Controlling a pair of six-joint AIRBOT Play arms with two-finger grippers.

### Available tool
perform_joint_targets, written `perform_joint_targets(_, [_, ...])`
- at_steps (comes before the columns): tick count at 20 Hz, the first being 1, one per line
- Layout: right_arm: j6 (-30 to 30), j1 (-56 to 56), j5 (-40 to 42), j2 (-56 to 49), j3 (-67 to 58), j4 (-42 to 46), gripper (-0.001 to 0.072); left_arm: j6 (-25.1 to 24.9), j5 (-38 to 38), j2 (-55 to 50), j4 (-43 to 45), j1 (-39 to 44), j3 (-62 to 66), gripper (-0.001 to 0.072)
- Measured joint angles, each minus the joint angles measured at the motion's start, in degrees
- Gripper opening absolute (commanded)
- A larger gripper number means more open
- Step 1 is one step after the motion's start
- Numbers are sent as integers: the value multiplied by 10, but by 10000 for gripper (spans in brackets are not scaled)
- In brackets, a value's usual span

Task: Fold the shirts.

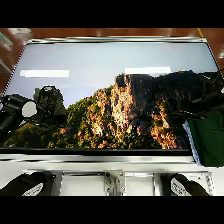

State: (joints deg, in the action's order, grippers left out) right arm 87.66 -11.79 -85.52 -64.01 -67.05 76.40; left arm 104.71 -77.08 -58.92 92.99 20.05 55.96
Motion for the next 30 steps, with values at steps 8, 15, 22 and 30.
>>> perform_joint_targets(8, [0, 0, 0, 0, 0, 0, 658, 0, 0, 0, 0, 0, 0, 720])
perform_joint_targets(15, [0, 0, 0, 0, 0, 0, 659, 0, 0, 0, 0, 0, 0, 720])
perform_joint_targets(22, [0, 0, 12, 0, 0, 0, 658, 0, 36, -1, 0, 0, 0, 720])
perform_joint_targets(30, [0, 0, 46, 0, 0, -17, 658, -2, 127, -3, -24, 0, 2, 720])
